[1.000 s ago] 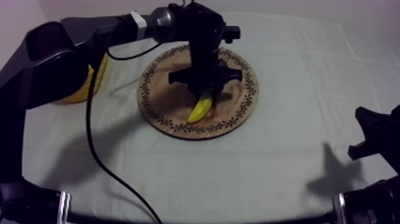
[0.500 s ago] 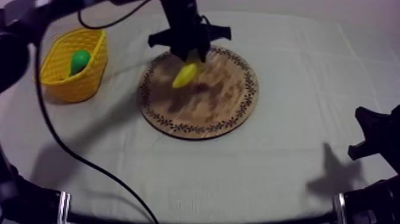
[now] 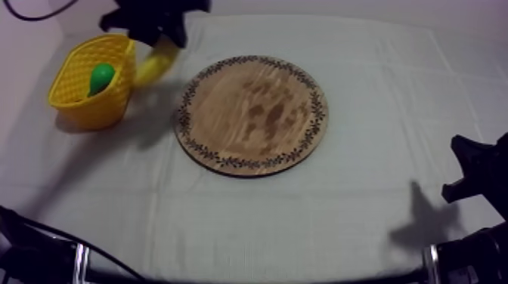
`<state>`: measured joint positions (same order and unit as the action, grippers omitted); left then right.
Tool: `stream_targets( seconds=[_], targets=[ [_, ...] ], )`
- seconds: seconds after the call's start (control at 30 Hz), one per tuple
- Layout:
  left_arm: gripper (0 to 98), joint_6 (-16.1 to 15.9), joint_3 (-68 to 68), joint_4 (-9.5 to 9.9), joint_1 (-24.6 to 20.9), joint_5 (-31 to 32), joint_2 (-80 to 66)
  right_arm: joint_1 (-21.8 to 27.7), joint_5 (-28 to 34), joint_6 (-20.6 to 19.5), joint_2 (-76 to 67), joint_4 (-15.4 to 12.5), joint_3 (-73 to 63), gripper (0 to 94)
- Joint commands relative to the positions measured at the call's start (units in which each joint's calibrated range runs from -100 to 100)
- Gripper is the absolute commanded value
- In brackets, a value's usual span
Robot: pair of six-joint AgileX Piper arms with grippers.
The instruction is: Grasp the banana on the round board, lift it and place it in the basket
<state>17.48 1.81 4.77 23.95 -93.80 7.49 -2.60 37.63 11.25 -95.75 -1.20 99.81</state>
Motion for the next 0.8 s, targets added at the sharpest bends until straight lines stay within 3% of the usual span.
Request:
stream_targets(
  seconds=[0.0, 0.27, 0.57, 0.77],
  targets=[
    [15.9, -1.6, -1.0, 1.11, -2.9, 0.2, -4.1, 0.0, 0.0, 0.0, 0.0, 0.0, 0.0, 0.3],
    [17.0, -5.4, 0.7, 5.19, -10.9, 1.6, -5.3, 0.0, 0.0, 0.0, 0.0, 0.0, 0.0, 0.3],
    [14.3, -7.3, 0.7, 8.0, -17.0, 5.3, 0.3, 0.0, 0.0, 0.0, 0.0, 0.0, 0.0, 0.3],
    [14.1, -7.9, 0.2, 8.89, -19.5, 7.3, 5.3, 0.0, 0.0, 0.0, 0.0, 0.0, 0.0, 0.3]
  ],
)
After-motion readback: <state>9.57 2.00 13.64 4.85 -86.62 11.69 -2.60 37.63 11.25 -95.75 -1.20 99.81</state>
